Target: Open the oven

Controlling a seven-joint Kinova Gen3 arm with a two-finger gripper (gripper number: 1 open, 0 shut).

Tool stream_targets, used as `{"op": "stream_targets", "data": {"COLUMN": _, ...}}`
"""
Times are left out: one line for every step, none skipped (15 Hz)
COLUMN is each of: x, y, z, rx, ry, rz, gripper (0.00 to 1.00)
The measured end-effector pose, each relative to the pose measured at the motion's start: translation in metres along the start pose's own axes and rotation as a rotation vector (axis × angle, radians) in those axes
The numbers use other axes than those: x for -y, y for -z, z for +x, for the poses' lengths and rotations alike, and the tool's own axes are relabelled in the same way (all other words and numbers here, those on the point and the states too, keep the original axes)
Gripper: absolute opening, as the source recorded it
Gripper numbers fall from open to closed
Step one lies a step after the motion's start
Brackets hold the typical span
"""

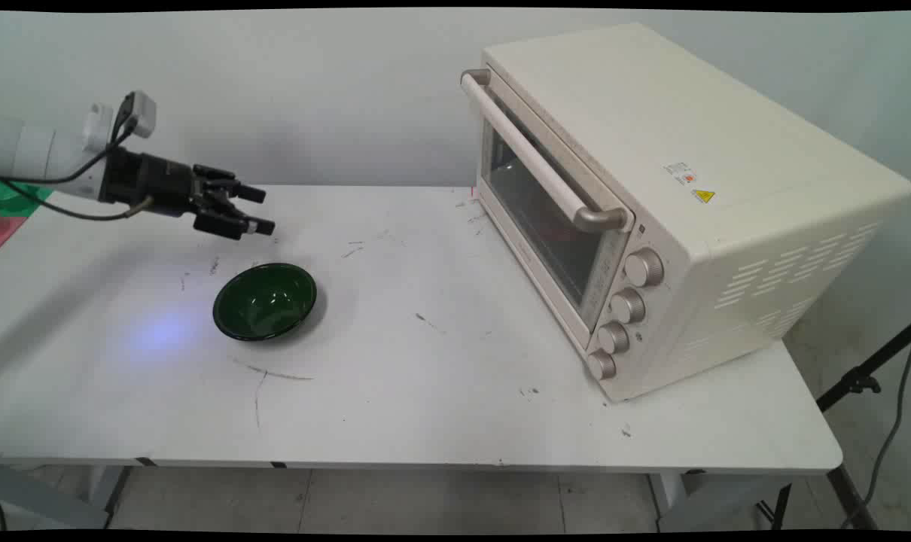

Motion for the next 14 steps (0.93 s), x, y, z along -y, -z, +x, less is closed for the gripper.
{"op": "stream_targets", "data": {"x": -0.005, "y": -0.001, "z": 0.011, "rx": -0.003, "ry": -0.003, "rz": 0.004, "gripper": 1.0}}
{"op": "stream_targets", "data": {"x": -0.01, "y": -0.002, "z": 0.02, "rx": -0.007, "ry": -0.003, "rz": 0.007, "gripper": 1.0}}
{"op": "stream_targets", "data": {"x": -0.014, "y": -0.003, "z": 0.027, "rx": -0.01, "ry": -0.003, "rz": 0.009, "gripper": 1.0}}
{"op": "stream_targets", "data": {"x": -0.019, "y": -0.005, "z": 0.038, "rx": -0.015, "ry": -0.005, "rz": 0.011, "gripper": 1.0}}
{"op": "stream_targets", "data": {"x": -0.023, "y": -0.006, "z": 0.046, "rx": -0.019, "ry": -0.006, "rz": 0.013, "gripper": 1.0}}
{"op": "stream_targets", "data": {"x": -0.029, "y": -0.008, "z": 0.058, "rx": -0.024, "ry": -0.008, "rz": 0.015, "gripper": 1.0}}
{"op": "stream_targets", "data": {"x": -0.035, "y": -0.01, "z": 0.071, "rx": -0.031, "ry": -0.011, "rz": 0.018, "gripper": 1.0}}
{"op": "stream_targets", "data": {"x": -0.042, "y": -0.013, "z": 0.084, "rx": -0.037, "ry": -0.015, "rz": 0.02, "gripper": 1.0}}
{"op": "stream_targets", "data": {"x": -0.048, "y": -0.015, "z": 0.096, "rx": -0.043, "ry": -0.017, "rz": 0.022, "gripper": 1.0}}
{"op": "stream_targets", "data": {"x": -0.052, "y": -0.017, "z": 0.103, "rx": -0.046, "ry": -0.019, "rz": 0.024, "gripper": 1.0}}
{"op": "stream_targets", "data": {"x": -0.057, "y": -0.02, "z": 0.115, "rx": -0.051, "ry": -0.023, "rz": 0.026, "gripper": 1.0}}
{"op": "stream_targets", "data": {"x": -0.061, "y": -0.022, "z": 0.122, "rx": -0.054, "ry": -0.025, "rz": 0.027, "gripper": 1.0}}
{"op": "stream_targets", "data": {"x": -0.067, "y": -0.025, "z": 0.135, "rx": -0.059, "ry": -0.03, "rz": 0.03, "gripper": 1.0}}
{"op": "stream_targets", "data": {"x": -0.072, "y": -0.028, "z": 0.146, "rx": -0.064, "ry": -0.033, "rz": 0.032, "gripper": 1.0}}
